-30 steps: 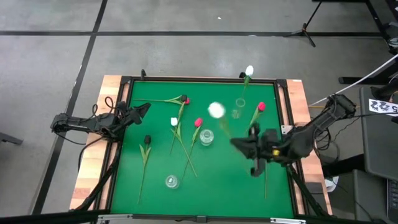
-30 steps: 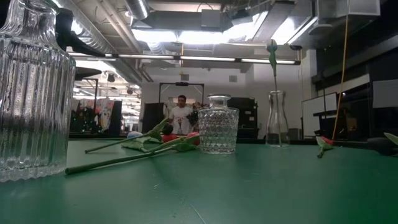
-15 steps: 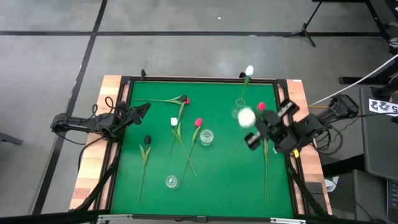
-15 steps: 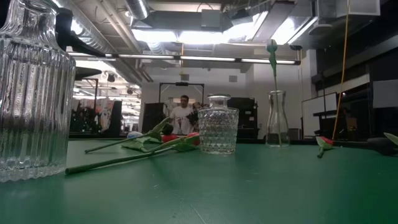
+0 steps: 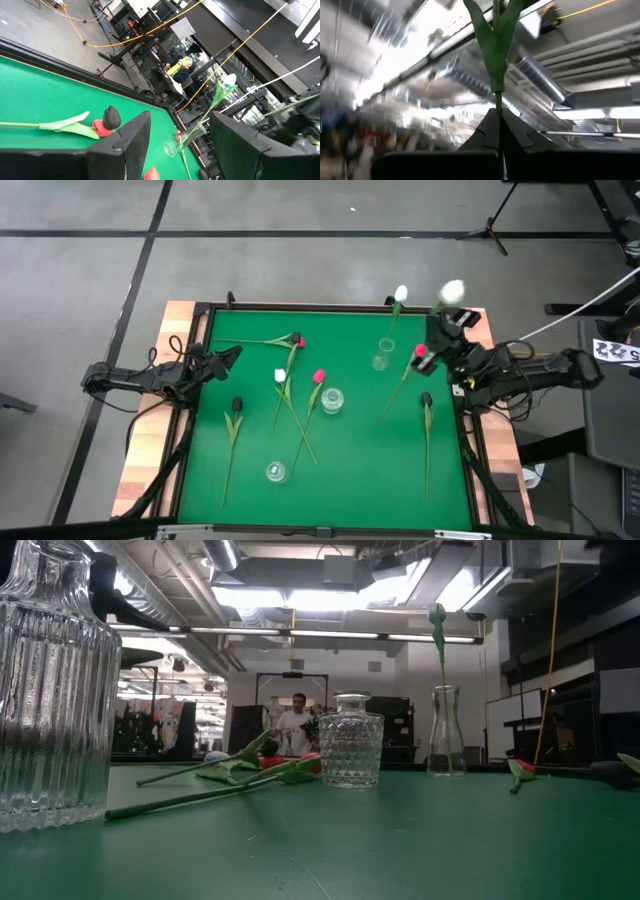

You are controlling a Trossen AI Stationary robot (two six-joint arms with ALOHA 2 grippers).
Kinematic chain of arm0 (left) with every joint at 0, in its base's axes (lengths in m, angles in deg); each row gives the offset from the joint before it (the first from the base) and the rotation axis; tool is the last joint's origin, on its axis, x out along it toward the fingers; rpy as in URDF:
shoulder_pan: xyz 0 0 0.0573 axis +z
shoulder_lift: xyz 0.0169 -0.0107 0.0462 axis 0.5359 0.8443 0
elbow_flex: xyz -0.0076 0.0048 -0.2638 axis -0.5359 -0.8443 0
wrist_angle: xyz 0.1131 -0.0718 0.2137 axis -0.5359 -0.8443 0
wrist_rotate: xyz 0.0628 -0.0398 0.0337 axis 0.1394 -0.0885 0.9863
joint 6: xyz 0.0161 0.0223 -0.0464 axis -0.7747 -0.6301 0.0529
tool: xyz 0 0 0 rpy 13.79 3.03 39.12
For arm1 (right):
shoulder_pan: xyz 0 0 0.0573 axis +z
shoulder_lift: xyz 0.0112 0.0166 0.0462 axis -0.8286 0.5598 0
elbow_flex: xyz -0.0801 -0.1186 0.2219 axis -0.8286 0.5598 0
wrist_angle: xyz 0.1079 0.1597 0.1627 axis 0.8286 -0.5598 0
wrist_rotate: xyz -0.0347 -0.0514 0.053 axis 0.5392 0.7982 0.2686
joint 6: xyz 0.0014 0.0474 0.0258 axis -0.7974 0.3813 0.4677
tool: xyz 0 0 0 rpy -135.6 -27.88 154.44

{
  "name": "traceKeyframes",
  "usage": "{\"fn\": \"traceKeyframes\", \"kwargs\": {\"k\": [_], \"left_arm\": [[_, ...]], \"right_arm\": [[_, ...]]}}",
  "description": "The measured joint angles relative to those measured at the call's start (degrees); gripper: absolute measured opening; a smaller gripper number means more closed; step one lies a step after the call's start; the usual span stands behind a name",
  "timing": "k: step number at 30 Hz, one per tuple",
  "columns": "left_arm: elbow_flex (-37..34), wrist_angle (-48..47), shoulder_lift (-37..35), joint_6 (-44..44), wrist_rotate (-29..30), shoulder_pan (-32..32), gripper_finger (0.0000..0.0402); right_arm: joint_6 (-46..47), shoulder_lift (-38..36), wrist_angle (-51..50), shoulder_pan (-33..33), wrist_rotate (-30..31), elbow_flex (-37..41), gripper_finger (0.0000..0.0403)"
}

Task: Sort flowers into vase by color
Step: Put the right white tulip into the top transparent flower vase

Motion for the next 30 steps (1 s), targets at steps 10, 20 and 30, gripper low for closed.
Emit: {"fn": "traceKeyframes", "kwargs": {"k": [10, 20, 30], "left_arm": [[0.0, 0.0, 0.0, 0.0, 0.0, 0.0, 0.02], [0.0, -0.1, 0.0, -0.5, 1.0, 0.0, 0.02], [0.0, -0.1, 0.0, -1.8, 1.6, 0.0, 0.02]], "right_arm": [[24.0, 5.8, 7.9, -18.4, -13.5, 6.9, 0.0001], [31.2, 18.9, 13.4, -23.9, -18.6, 7.0, 0.0001], [27.6, 20.3, 13.7, -23.9, -19.2, 9.2, 0.0001]]}}
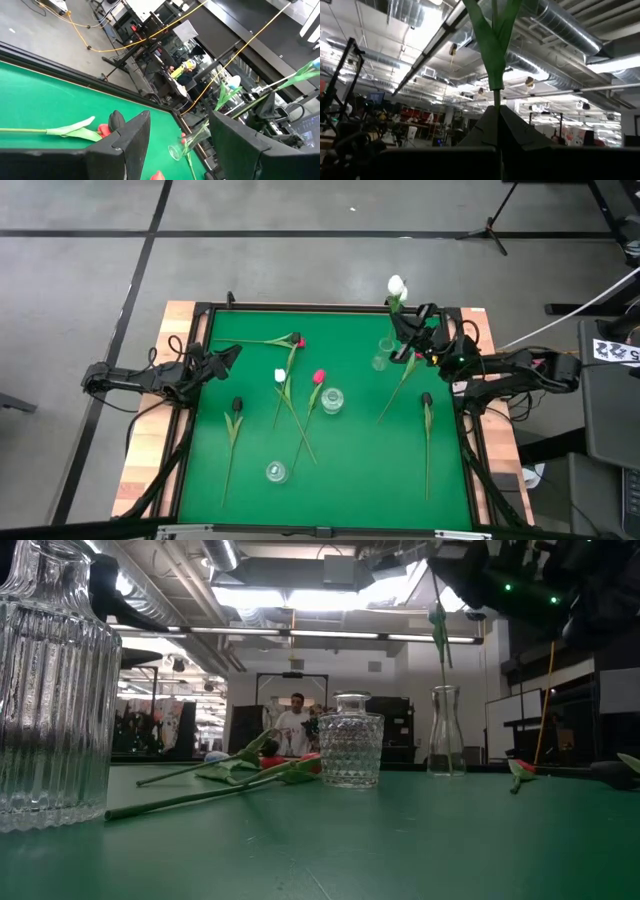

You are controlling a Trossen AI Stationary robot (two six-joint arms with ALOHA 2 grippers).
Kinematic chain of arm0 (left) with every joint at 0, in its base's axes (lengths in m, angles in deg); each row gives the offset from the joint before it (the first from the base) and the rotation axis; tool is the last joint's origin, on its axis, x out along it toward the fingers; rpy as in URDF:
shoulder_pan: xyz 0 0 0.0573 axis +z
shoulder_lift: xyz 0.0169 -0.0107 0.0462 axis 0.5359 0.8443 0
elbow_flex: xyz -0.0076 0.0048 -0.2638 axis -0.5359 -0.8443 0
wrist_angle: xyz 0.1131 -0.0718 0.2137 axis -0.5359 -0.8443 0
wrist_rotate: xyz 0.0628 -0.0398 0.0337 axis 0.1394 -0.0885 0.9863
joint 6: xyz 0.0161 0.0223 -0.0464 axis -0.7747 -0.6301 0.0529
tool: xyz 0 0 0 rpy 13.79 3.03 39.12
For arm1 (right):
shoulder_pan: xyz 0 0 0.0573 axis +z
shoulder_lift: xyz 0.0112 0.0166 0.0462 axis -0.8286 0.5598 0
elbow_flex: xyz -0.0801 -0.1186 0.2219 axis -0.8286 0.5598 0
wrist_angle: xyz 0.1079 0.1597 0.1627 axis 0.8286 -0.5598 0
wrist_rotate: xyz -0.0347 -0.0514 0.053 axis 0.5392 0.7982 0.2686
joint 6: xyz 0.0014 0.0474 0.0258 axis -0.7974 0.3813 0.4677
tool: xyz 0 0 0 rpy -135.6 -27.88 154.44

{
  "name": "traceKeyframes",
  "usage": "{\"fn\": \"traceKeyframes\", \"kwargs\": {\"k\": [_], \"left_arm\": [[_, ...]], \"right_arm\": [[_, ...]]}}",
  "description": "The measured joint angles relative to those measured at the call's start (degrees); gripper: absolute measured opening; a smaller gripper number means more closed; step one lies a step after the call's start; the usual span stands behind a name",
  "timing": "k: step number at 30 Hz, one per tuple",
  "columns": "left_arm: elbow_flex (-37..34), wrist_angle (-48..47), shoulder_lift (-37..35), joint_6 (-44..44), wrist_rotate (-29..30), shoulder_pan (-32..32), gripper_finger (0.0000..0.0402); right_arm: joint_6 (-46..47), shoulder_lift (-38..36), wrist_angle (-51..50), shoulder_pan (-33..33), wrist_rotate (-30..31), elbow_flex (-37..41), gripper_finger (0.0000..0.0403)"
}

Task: Sort flowers into vase by color
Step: Put the right white tulip into the top transparent flower vase

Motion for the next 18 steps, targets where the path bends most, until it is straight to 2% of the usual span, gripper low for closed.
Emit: {"fn": "traceKeyframes", "kwargs": {"k": [5, 18], "left_arm": [[0.0, 0.0, 0.0, -0.5, 0.2, 0.0, 0.02], [0.0, -0.1, 0.0, -2.4, 0.4, 0.0, 0.02]], "right_arm": [[-1.3, 0.0, -0.2, 0.0, 2.8, 2.8, 0.0001], [-1.7, 1.9, 0.0, -0.8, 0.3, 0.4, 0.0001]]}}
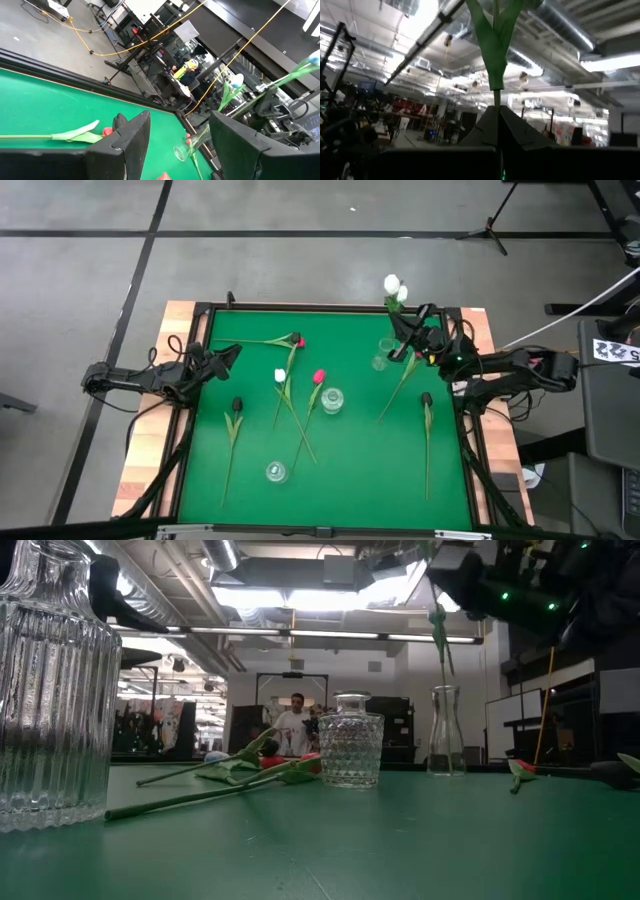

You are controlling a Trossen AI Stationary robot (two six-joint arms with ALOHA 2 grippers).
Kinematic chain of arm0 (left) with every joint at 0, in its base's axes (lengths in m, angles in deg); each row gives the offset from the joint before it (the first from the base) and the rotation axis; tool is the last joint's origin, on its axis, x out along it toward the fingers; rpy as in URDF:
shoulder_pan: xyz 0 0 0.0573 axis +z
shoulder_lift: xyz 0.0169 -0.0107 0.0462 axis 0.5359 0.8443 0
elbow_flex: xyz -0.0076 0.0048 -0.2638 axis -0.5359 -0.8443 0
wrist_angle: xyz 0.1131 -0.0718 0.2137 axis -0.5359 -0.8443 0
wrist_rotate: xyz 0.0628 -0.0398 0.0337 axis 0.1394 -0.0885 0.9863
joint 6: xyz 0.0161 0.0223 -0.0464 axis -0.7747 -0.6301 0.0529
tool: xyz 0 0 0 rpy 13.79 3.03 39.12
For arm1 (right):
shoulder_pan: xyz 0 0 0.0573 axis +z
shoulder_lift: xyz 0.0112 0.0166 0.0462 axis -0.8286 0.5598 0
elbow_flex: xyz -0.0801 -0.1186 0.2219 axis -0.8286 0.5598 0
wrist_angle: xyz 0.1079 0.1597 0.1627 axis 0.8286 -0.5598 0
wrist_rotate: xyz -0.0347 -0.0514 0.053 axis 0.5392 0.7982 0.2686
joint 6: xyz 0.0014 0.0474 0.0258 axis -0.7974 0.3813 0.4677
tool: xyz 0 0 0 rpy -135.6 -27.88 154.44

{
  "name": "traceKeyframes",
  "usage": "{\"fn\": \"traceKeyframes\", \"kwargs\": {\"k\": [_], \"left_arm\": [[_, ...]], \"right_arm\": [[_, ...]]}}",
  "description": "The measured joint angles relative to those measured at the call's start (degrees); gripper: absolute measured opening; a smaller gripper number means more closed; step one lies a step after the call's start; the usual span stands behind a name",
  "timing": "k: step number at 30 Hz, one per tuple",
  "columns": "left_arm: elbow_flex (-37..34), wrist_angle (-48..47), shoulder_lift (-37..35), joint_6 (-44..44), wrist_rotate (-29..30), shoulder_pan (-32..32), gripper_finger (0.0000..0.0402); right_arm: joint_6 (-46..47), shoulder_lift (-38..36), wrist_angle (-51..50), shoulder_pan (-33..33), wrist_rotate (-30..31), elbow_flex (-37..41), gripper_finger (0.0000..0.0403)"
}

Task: Sort flowers into vase by color
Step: Put the right white tulip into the top transparent flower vase

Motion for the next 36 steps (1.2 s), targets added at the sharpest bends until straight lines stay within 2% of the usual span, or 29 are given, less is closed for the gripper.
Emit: {"fn": "traceKeyframes", "kwargs": {"k": [7, 36], "left_arm": [[0.0, 0.0, 0.0, -0.3, 0.0, 0.0, 0.02], [0.0, 0.0, 0.0, -2.0, 0.0, 0.0, 0.02]], "right_arm": [[2.1, 5.2, -0.4, 0.1, 0.1, 0.0, 0.0001], [0.2, 11.3, -0.1, 0.1, 0.2, 0.0, 0.0001]]}}
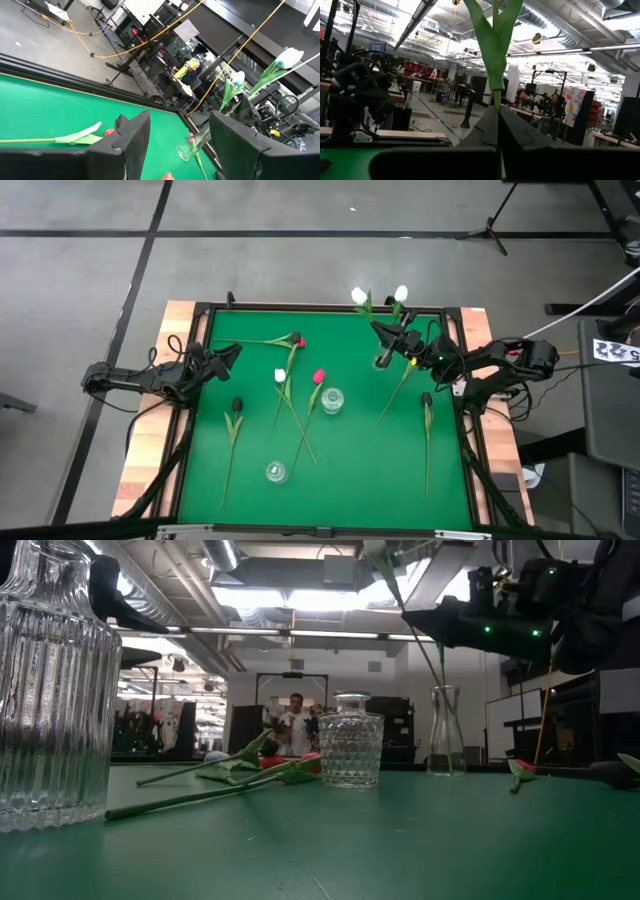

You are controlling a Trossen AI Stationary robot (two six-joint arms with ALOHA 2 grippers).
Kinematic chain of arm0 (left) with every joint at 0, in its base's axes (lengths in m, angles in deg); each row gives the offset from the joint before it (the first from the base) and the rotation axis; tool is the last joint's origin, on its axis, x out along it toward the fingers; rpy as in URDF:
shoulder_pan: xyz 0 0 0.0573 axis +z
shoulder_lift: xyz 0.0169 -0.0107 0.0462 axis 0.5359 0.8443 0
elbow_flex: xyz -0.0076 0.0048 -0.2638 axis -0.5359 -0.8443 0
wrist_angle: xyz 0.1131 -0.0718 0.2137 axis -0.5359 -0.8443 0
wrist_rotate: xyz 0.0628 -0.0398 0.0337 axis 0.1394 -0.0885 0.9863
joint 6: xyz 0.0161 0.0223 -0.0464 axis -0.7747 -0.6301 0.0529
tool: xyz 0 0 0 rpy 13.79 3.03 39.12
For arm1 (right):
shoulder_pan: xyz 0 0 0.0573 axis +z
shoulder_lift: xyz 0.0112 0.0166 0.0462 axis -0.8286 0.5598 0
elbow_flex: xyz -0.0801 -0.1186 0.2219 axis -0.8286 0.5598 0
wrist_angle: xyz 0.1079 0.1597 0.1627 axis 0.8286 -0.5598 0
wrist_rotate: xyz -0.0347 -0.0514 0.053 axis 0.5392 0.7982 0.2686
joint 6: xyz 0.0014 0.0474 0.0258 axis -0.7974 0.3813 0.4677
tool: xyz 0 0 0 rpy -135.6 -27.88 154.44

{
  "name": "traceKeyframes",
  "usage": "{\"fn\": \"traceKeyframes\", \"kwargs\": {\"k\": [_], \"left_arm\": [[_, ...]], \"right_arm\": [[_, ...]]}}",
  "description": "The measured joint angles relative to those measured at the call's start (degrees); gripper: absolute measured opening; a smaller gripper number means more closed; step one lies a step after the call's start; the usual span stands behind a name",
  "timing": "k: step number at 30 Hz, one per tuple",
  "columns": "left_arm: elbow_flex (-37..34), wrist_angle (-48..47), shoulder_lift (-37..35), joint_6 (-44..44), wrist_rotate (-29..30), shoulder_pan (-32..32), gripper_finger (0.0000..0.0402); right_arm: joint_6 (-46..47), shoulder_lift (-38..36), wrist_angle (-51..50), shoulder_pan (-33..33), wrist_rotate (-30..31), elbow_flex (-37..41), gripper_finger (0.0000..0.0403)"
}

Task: Sort flowers into vase by color
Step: Put the right white tulip into the top transparent flower vase, then put the white tulip into the top transparent flower vase

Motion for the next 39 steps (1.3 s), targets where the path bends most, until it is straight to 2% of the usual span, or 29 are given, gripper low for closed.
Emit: {"fn": "traceKeyframes", "kwargs": {"k": [5, 15, 20, 25, 31, 39], "left_arm": [[0.0, 0.0, 0.0, -0.1, 0.0, 0.0, 0.02], [0.0, 0.0, 0.0, -1.1, 0.0, 0.0, 0.02], [0.0, 0.0, 0.0, -1.2, 0.0, 0.0, 0.02], [0.0, 0.0, 0.0, -1.2, 0.1, 0.0, 0.02], [0.0, 0.0, 0.0, -1.2, 0.1, 0.0, 0.02], [0.0, 0.0, 0.0, -0.5, 0.1, 0.0, 0.02]], "right_arm": [[0.0, 0.0, -0.1, 0.0, 0.0, 0.0, 0.0014], [0.3, 0.0, -0.2, 0.0, 1.4, 0.0, 0.0101], [0.6, 0.0, -0.3, 0.0, 1.5, 0.0, 0.013], [2.0, 0.0, -0.3, 0.0, 1.3, 0.0, 0.014], [3.7, -0.7, -0.1, 0.0, -2.0, 0.0, 0.014], [4.4, -5.0, -0.4, 0.0, -3.2, 0.0, 0.0141]]}}
